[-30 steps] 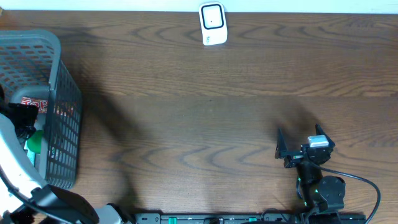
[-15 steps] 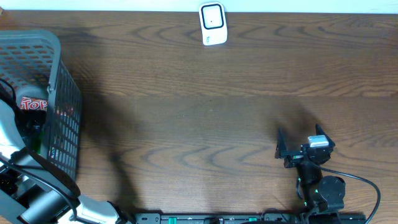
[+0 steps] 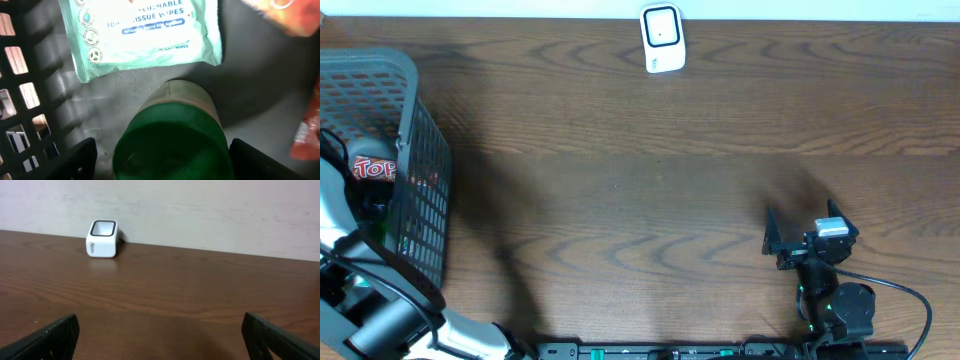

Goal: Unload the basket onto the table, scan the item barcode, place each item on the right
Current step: 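Lower the left gripper into the basket and grasp the green-capped container, then lift the container out and set it upright on the table center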

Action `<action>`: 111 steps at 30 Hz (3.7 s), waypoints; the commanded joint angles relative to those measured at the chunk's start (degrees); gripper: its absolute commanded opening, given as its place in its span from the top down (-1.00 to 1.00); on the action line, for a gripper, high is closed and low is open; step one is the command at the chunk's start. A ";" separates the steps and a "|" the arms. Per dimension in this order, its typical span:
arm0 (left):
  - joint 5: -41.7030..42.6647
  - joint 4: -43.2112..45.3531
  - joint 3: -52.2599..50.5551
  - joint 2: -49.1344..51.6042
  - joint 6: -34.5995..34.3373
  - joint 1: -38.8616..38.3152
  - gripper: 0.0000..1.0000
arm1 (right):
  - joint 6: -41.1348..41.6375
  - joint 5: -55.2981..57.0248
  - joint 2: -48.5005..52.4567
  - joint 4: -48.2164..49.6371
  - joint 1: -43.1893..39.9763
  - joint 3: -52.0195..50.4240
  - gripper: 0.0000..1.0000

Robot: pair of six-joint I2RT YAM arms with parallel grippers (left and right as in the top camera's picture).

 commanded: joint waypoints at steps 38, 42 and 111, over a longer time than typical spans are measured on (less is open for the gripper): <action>14.69 -0.22 10.29 -16.90 3.37 0.28 -0.18 | 0.96 0.52 0.04 -0.24 0.22 -0.07 -0.99; 28.35 1.64 10.88 -28.79 3.02 -0.26 -0.18 | 0.96 0.52 0.04 -0.24 0.22 -0.07 -0.98; 10.51 14.23 -3.98 4.46 -65.72 -65.66 -0.82 | 0.96 0.52 0.04 -0.24 0.22 -0.07 -0.99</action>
